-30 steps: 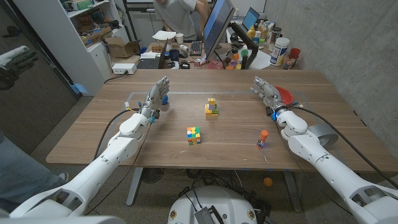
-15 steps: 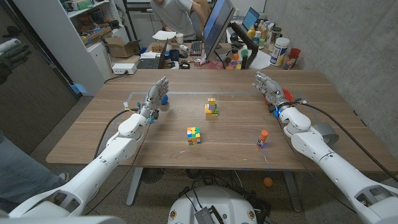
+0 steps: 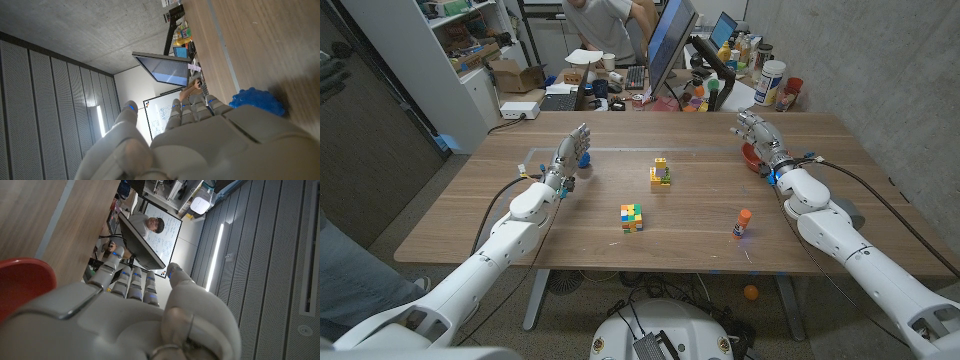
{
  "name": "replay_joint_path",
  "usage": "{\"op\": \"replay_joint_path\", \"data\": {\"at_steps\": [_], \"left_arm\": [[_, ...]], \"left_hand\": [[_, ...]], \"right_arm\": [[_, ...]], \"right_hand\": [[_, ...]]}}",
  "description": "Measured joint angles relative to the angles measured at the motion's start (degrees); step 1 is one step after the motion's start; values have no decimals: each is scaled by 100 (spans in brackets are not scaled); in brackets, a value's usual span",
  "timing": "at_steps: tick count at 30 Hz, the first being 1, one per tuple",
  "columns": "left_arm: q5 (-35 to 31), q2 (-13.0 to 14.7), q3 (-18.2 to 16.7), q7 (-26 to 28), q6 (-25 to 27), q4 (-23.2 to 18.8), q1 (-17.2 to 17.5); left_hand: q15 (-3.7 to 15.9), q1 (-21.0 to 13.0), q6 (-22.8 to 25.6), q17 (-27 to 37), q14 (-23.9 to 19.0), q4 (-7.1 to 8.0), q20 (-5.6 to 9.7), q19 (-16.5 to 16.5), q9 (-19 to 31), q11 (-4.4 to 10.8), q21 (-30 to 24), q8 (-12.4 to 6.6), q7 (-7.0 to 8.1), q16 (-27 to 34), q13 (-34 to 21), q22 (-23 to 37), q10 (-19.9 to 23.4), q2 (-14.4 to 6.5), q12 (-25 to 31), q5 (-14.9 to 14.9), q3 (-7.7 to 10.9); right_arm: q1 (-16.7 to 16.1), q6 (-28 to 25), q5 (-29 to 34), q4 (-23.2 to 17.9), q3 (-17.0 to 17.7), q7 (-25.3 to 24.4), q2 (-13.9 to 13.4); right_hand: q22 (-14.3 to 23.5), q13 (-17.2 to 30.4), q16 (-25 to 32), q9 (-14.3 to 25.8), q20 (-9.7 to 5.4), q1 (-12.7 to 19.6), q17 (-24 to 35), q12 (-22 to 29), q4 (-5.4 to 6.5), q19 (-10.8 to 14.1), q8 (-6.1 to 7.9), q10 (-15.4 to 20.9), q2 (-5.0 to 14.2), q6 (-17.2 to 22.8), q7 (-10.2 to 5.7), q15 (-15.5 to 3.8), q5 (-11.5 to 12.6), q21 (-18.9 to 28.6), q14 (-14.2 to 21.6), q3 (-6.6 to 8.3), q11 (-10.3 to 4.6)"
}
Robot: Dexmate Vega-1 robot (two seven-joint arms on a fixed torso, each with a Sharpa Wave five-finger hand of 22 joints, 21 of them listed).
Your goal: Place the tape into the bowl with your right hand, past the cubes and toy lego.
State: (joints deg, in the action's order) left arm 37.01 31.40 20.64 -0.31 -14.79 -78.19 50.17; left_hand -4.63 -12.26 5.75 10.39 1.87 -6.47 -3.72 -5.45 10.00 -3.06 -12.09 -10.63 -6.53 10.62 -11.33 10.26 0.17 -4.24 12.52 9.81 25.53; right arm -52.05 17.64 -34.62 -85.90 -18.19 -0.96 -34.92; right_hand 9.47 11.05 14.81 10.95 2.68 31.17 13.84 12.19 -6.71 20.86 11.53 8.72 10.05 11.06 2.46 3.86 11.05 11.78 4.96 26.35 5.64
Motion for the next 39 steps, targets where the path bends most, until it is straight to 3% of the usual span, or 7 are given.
{"op": "replay_joint_path", "data": {"at_steps": [26,32,39], "left_arm": [[-8,74,-15,-89,106,-40,-175],[26,64,-9,-172,131,34,-222],[76,13,13,-270,132,155,-302]], "left_hand": [[-8,-30,20,1,-8,-41,-30,30,0,8,23,0,-21,-1,0,0,14,-30,0,0,-8],[-38,-30,51,1,-38,-65,-59,0,0,-1,23,0,9,-1,0,-1,62,-30,0,0,16],[-37,-53,51,1,-38,-65,-59,0,28,-1,23,0,9,21,1,-1,62,-7,0,0,16]], "right_arm": [[-690,149,582,-1124,292,-470,-462],[-884,153,710,-1397,400,-543,-599],[-1187,135,895,-1699,585,-701,-750]], "right_hand": [[-1,29,4,12,112,0,-27,0,-25,111,0,113,-48,-1,0,84,0,31,101,-25,69],[0,29,4,11,130,0,-27,0,-25,132,0,153,-47,62,-1,44,0,31,141,-25,50],[-1,28,26,11,122,22,-54,45,-49,265,0,296,-69,163,-146,-58,0,31,244,-50,-70]]}}
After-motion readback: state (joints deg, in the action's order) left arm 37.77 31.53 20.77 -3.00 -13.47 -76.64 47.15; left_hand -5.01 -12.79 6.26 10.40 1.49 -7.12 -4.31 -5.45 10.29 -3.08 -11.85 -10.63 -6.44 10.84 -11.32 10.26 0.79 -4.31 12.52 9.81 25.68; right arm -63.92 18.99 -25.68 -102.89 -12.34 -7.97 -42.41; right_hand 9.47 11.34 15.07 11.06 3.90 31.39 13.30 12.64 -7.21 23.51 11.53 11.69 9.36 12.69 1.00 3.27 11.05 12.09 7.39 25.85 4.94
